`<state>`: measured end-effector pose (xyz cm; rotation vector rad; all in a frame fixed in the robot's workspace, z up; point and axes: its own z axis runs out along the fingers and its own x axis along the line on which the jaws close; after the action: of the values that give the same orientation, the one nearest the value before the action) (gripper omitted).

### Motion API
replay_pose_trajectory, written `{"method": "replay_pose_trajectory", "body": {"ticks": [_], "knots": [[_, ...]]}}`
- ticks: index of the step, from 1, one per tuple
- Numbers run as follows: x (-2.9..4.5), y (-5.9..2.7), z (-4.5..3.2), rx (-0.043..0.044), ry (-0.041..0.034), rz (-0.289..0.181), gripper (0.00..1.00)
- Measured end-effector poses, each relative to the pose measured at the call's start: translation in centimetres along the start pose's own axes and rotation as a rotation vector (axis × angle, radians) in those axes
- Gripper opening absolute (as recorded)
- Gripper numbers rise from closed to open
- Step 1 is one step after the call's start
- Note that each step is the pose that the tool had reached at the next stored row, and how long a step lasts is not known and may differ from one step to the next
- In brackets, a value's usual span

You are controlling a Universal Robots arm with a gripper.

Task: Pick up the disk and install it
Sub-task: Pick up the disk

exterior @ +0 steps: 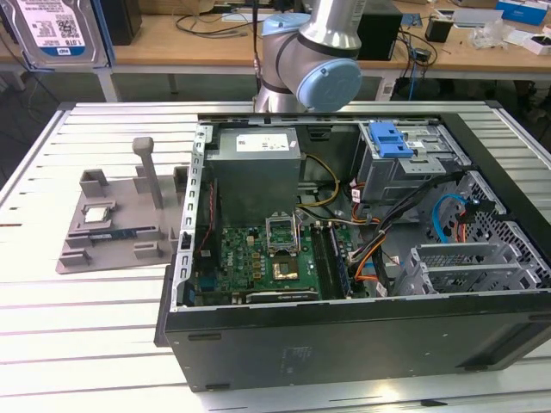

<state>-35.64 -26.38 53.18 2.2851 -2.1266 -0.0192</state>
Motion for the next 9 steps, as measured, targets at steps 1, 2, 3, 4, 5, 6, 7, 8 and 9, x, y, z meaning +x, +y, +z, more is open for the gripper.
{"method": "replay_pose_trajectory", "body": {"ticks": [1,2,3,4,5,6,7,8,9], "knots": [[0.00,0.00,-0.15,0.0000,0.0000,0.000,0.37],[0.00,0.00,-0.24,-0.0001,-0.0001,0.000,0.37],[0.00,0.00,-0.25,0.0000,-0.0011,0.000,0.37],[-0.01,0.01,-0.23,0.0003,-0.0020,0.000,0.37],[-0.01,0.01,-0.24,0.0004,-0.0027,0.000,0.37],[0.00,0.00,-0.25,0.0003,-0.0033,0.000,0.37],[0.00,0.01,-0.24,0.0004,-0.0046,0.000,0.37],[0.01,-0.02,-0.25,0.0003,-0.0047,0.000,0.37],[0.03,-0.23,-0.26,0.0003,-0.0047,0.000,0.37]]}}
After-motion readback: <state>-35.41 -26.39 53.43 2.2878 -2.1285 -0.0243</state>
